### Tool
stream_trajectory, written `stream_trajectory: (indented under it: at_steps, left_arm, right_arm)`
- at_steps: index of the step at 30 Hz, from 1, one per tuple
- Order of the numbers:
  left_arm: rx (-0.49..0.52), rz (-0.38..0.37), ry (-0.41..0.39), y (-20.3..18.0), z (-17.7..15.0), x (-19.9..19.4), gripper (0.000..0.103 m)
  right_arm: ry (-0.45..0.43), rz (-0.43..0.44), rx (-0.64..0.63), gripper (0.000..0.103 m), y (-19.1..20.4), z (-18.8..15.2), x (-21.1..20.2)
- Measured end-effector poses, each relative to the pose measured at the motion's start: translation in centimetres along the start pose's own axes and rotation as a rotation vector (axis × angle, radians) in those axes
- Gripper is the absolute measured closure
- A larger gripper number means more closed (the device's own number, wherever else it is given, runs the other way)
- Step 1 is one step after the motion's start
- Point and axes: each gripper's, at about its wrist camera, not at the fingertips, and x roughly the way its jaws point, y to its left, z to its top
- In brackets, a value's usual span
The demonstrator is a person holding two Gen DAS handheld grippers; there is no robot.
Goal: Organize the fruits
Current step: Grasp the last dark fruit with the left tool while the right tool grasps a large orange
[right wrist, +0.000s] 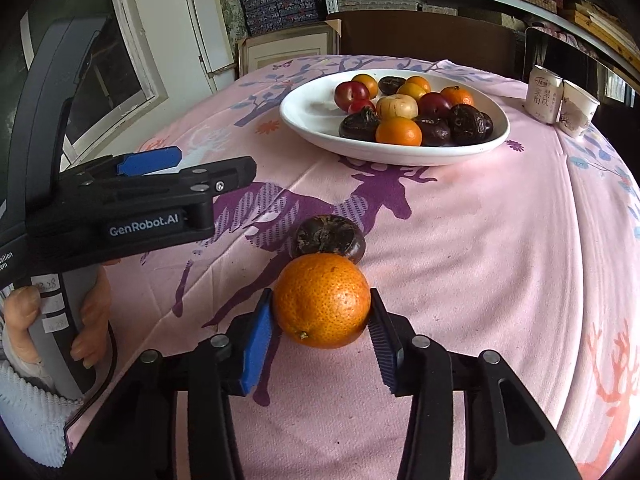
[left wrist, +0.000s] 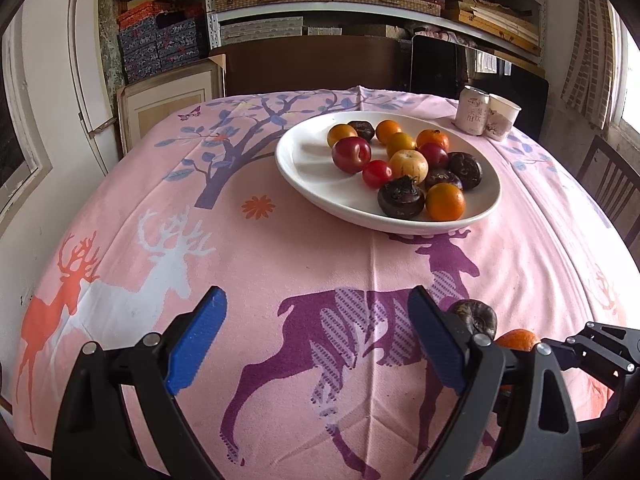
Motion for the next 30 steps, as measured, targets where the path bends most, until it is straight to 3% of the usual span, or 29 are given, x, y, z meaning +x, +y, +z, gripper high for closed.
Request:
stream_trajectory:
  at_steps: [5, 7, 9, 13, 20, 21, 23, 25, 30]
  left_arm:
    - [0.039, -0.04, -0.003, -1.0, -0.3, -0.1, 0.013]
    - [0.085, -0.07, -0.008, -2.1, -0.6, -0.3, 0.013]
    - [0.146, -0.081, -0.022, -3.6, -0.9, -0.6, 0.013]
    - [0.247, -0.099, -0.037, -6.3, -1.5, -0.8, 0.013]
    - [0.301, -0.14, 0.013, -8.5, -1.8, 0.8, 0.015]
    - [0.309, -0.143, 0.021, -8.7, -1.8, 1.1, 0.018]
    - [0.311, -0.163, 0.048, -8.8, -1.8, 1.6, 0.036]
    - [0.292, -0.187, 0.08, -8.6, -1.7, 2.1, 0.048]
    - [0.28, -0.234, 0.088, -8.4, -1.8, 2.0, 0.062]
  right_arm:
    - [-0.081, -0.082, 0.15, 0.057, -3.8, 0.5, -2.4]
    - [-0.101, -0.134, 0.217, 0.057, -5.5, 0.6, -2.9]
    - [-0.102, -0.134, 0.257, 0.057, -6.4, 0.6, -3.0]
    - [-0.106, -0.115, 0.253, 0.057, -6.4, 0.6, -3.0]
    - [-0.11, -0.119, 0.259, 0.057, -6.3, 0.5, -3.3]
    - [-0.108, -0.117, 0.26, 0.057, -6.3, 0.6, -3.3]
    - [-0.104, -0.115, 0.263, 0.057, -6.3, 0.6, -3.3]
    - [-0.099, -0.114, 0.265, 0.057, -6.4, 0.6, -3.1]
    - [-0.087, -0.108, 0.271, 0.057, -6.4, 0.5, -2.8]
